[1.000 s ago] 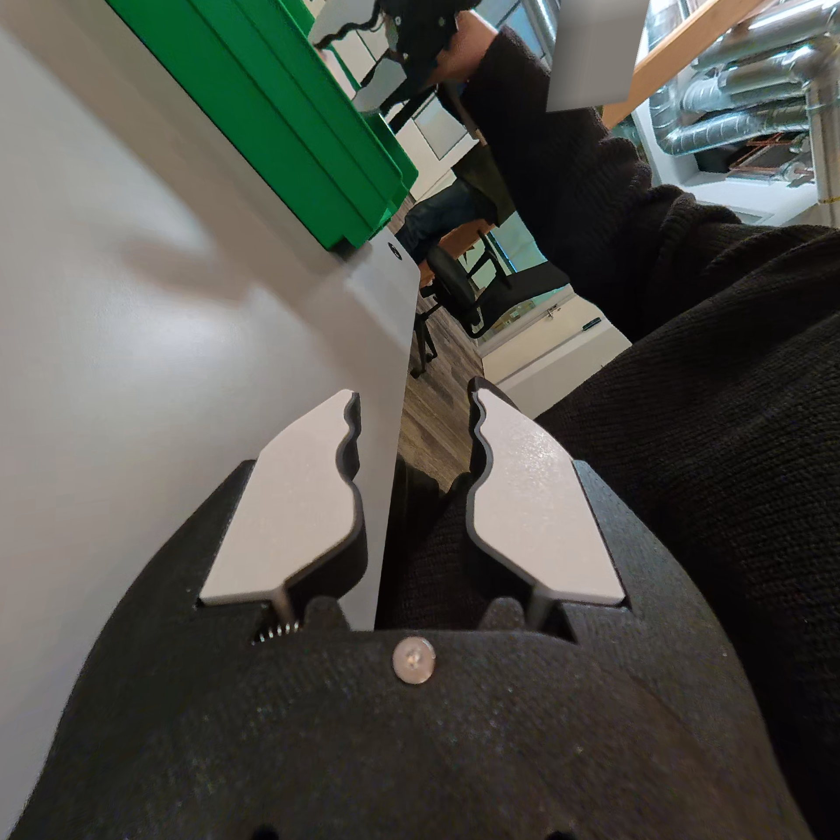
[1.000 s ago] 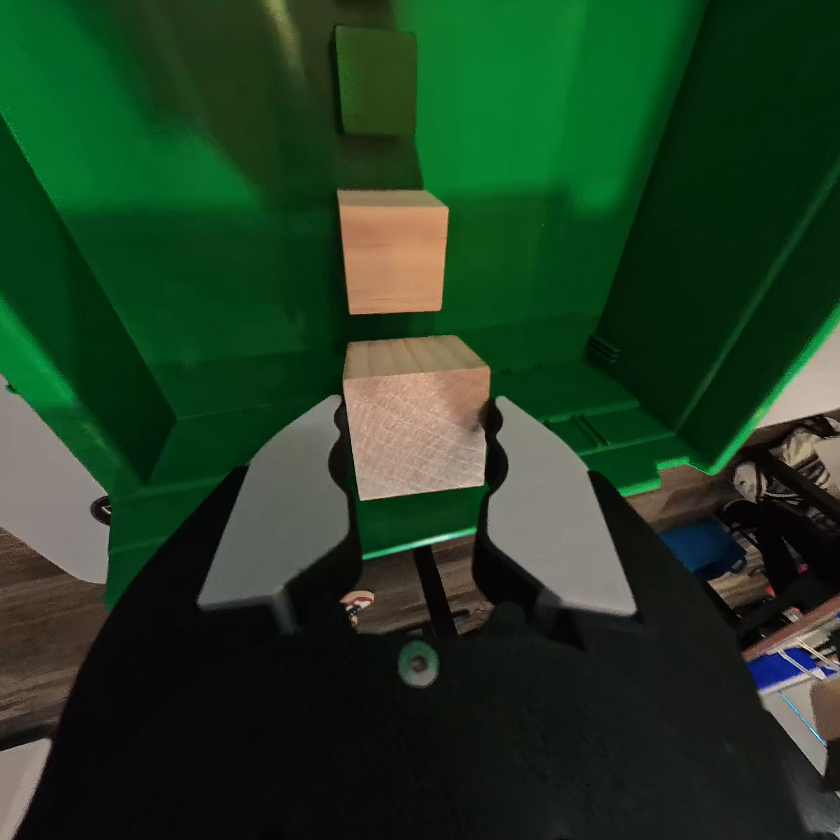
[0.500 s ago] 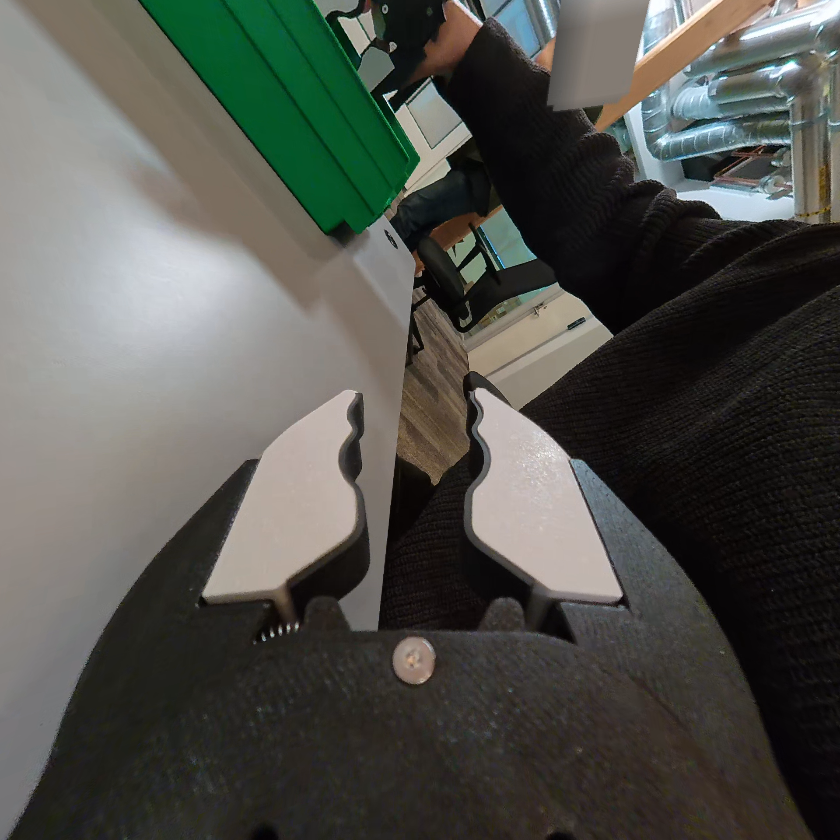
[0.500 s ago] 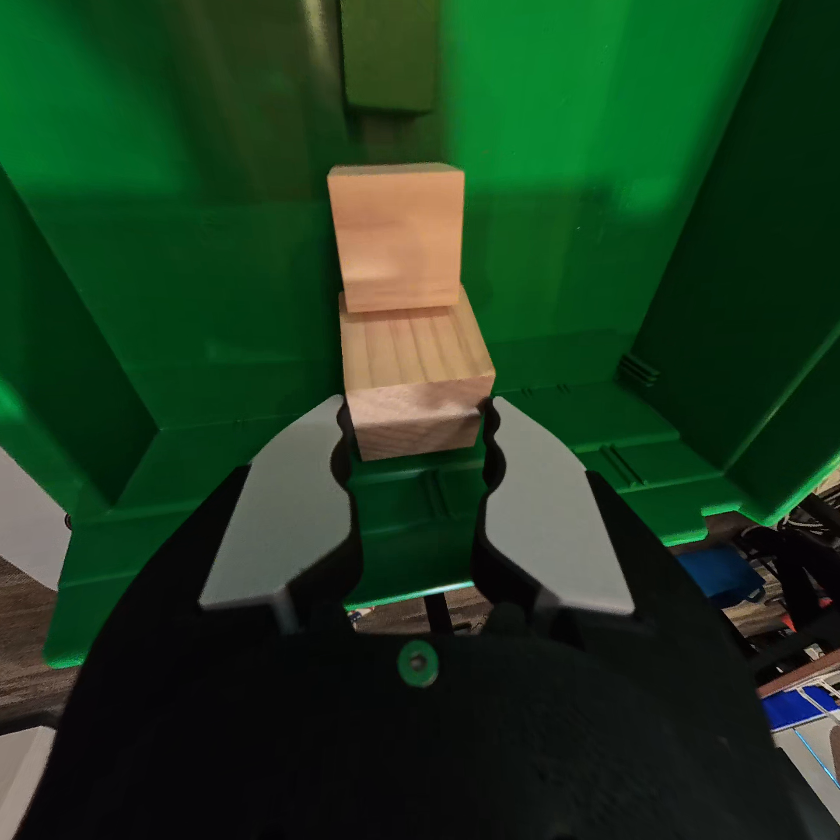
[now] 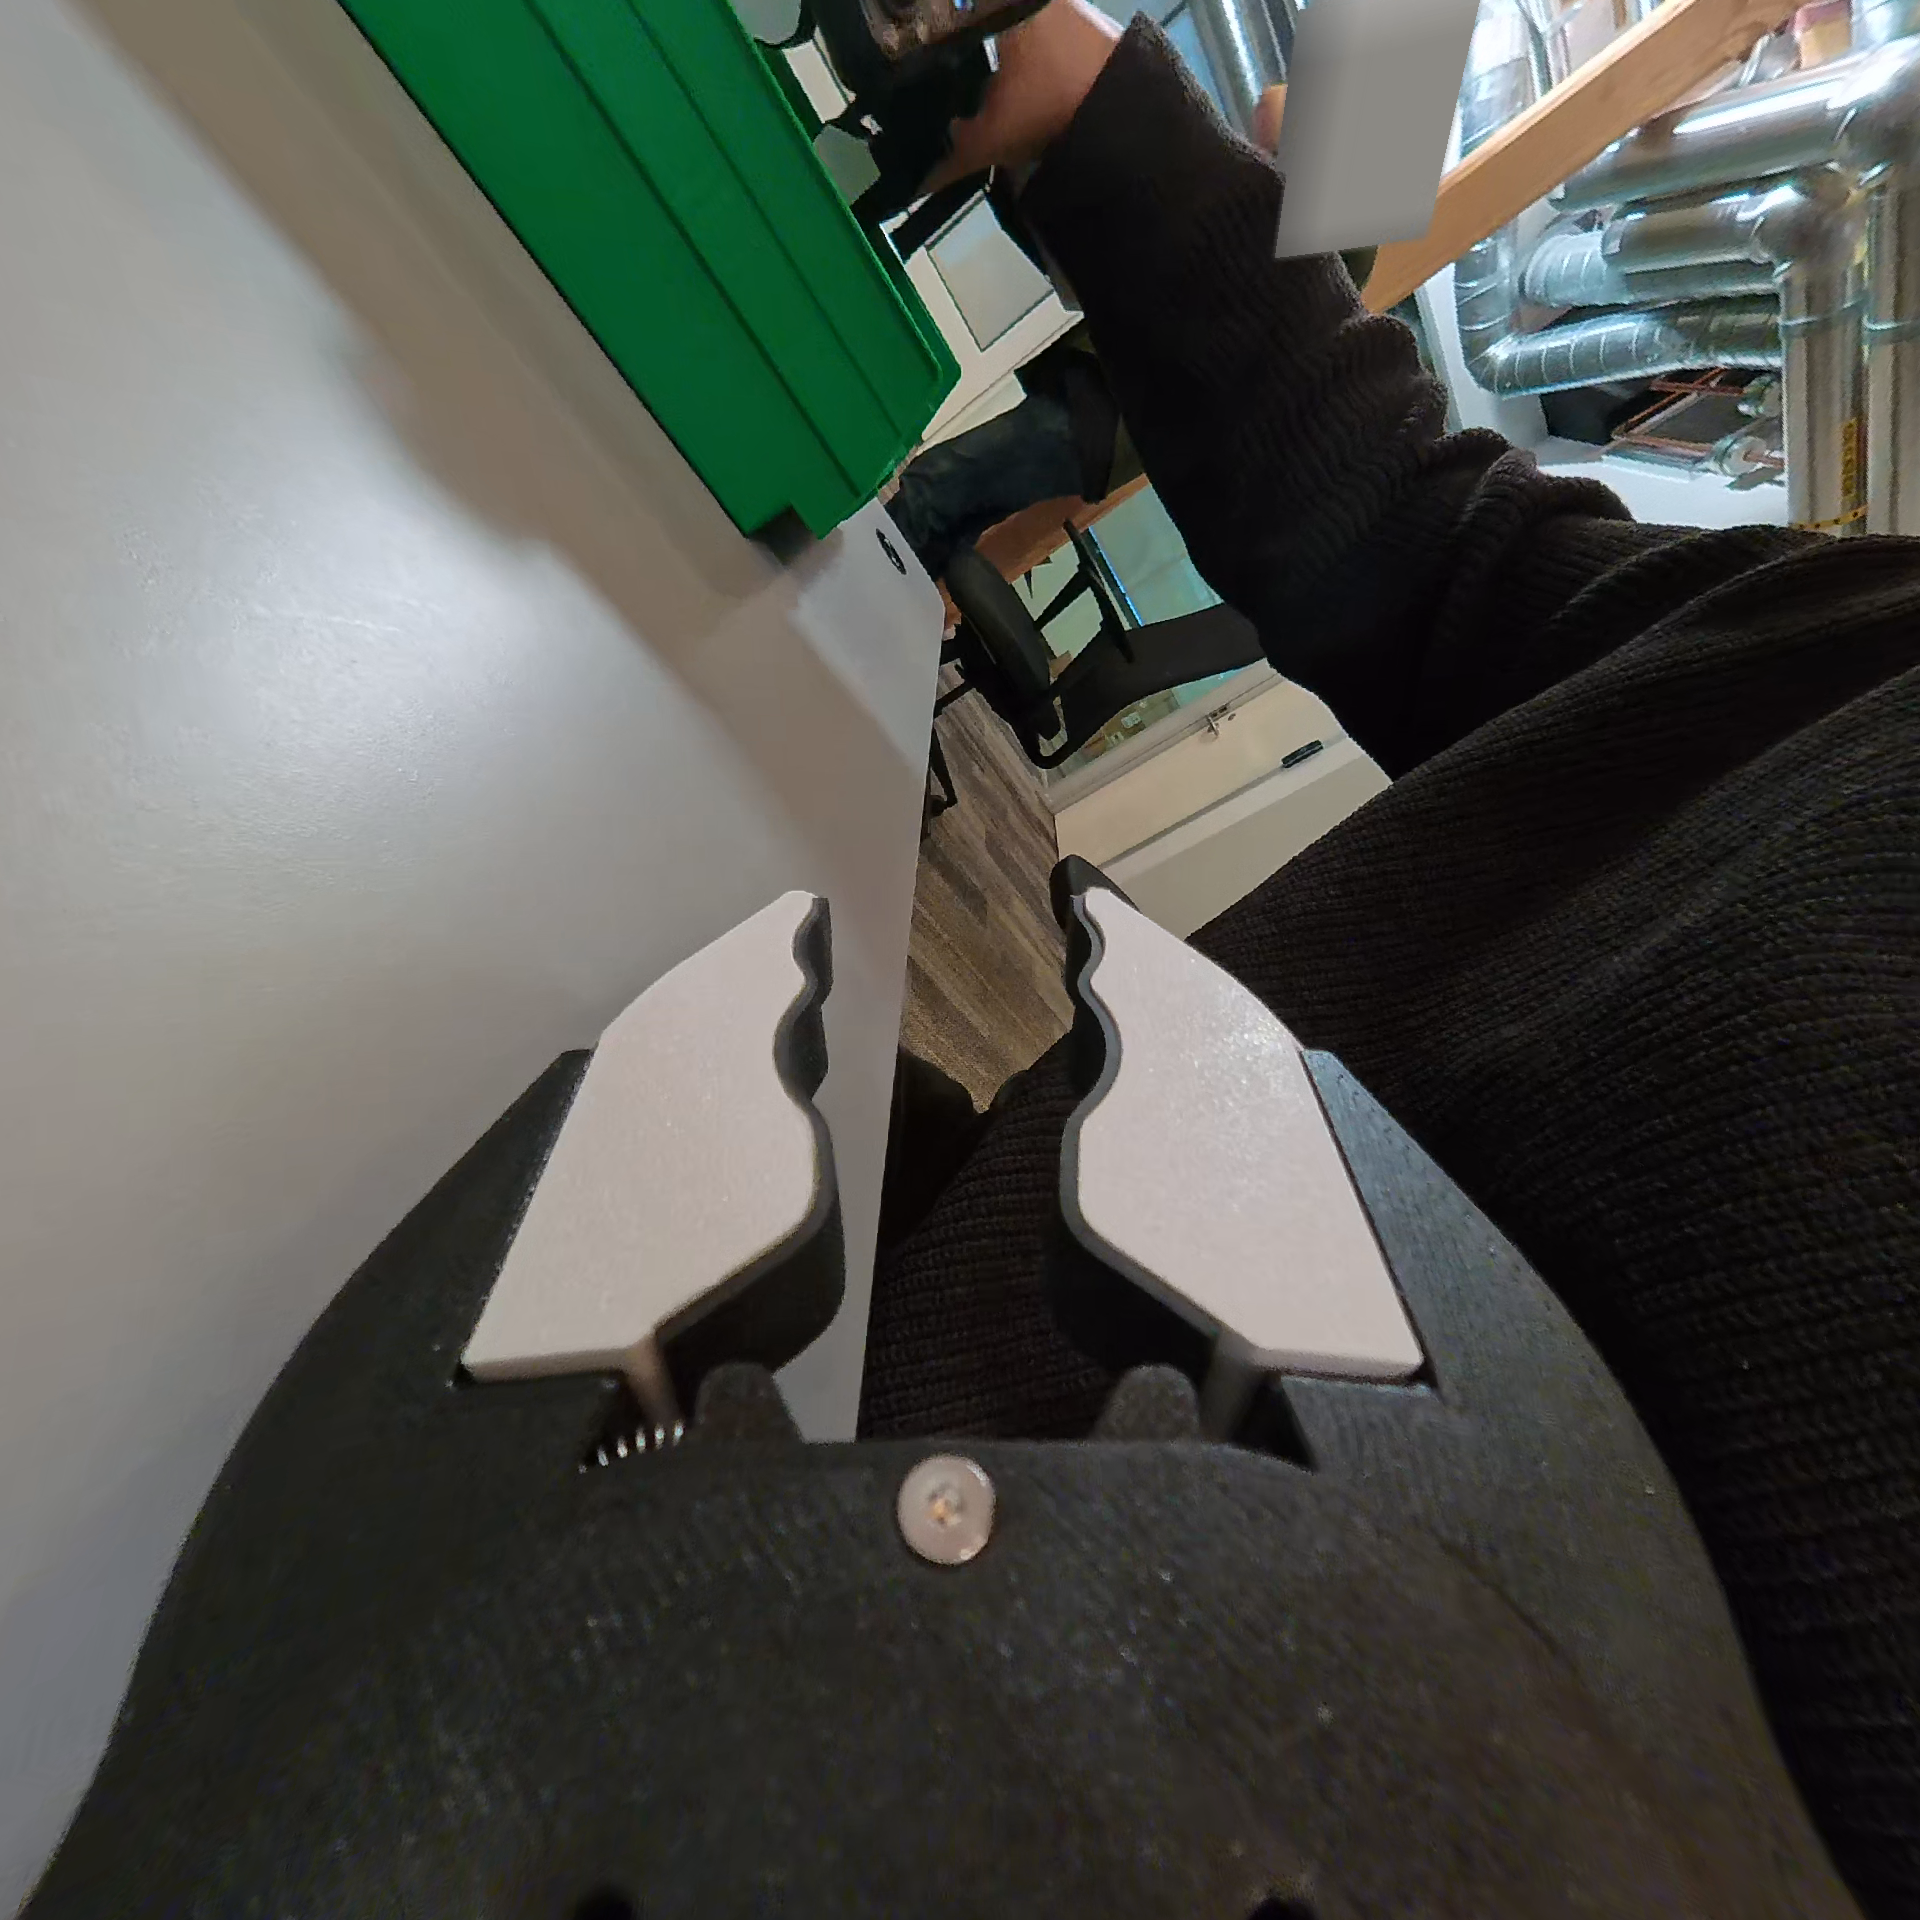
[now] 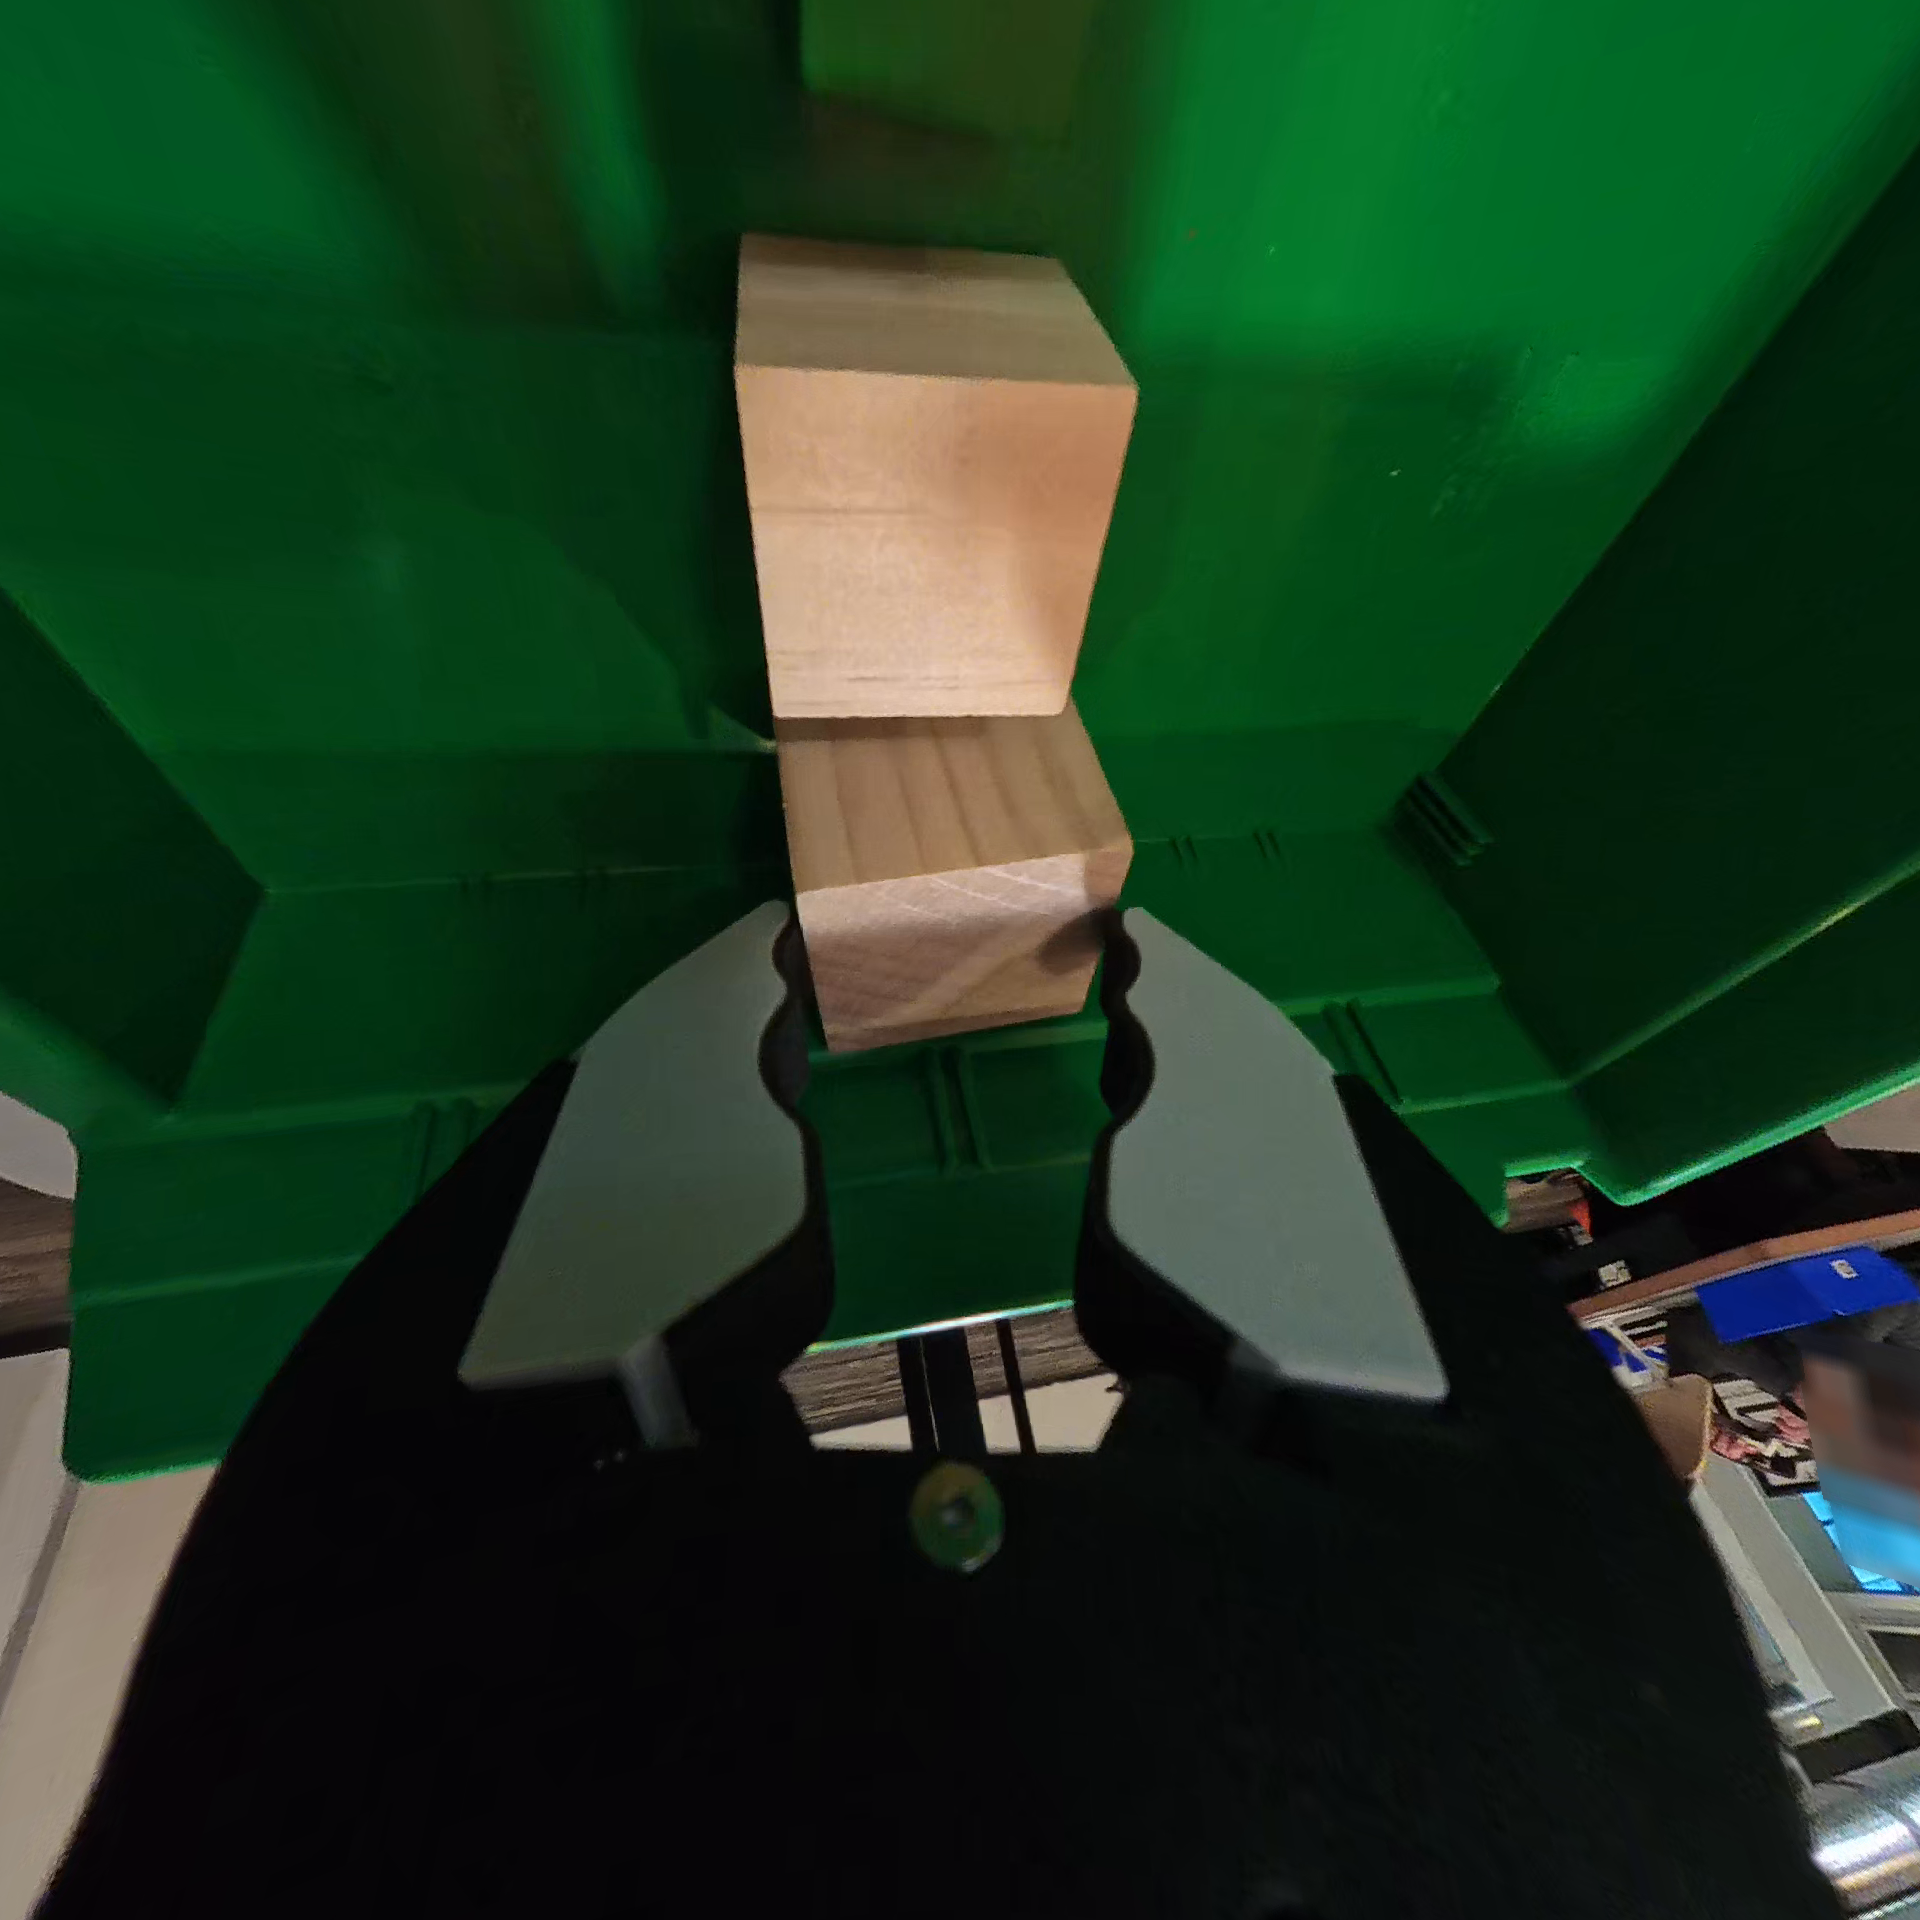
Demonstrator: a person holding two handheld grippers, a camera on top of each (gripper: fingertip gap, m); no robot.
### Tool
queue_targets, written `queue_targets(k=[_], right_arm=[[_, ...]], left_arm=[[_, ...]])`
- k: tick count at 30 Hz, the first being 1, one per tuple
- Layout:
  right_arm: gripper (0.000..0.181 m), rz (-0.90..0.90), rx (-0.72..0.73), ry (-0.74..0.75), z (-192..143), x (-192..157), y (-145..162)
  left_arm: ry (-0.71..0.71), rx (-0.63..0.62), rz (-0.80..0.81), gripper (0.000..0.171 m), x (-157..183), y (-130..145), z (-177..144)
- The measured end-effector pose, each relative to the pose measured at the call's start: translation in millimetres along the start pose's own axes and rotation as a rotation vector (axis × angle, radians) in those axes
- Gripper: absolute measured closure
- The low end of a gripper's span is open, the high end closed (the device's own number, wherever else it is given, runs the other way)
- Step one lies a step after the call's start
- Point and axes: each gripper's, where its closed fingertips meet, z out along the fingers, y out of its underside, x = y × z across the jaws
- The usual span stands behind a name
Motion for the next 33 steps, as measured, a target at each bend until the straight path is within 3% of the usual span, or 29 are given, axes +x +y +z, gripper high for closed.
queue_targets(k=[16, 23, 26, 28, 33], right_arm=[[0.125, 0.043, -0.028, -0.020, 0, -4, 3], [0.114, 0.079, 0.001, -0.005, -5, -5, 3], [0.113, 0.125, 0.067, 0.050, -21, 4, 1], [0.129, 0.171, 0.129, 0.157, -40, 20, -2], [0.137, 0.363, 0.473, 0.420, -119, 47, -40]], left_arm=[[0.008, -0.003, -0.001, 0.128, 3, 1, 0], [0.012, 0.002, -0.011, 0.128, 3, 0, 1], [0.016, 0.003, -0.006, 0.128, 5, 0, 1], [0.017, 0.001, 0.002, 0.128, 6, 0, 1], [0.018, -0.002, 0.037, 0.128, 12, 0, 1]])
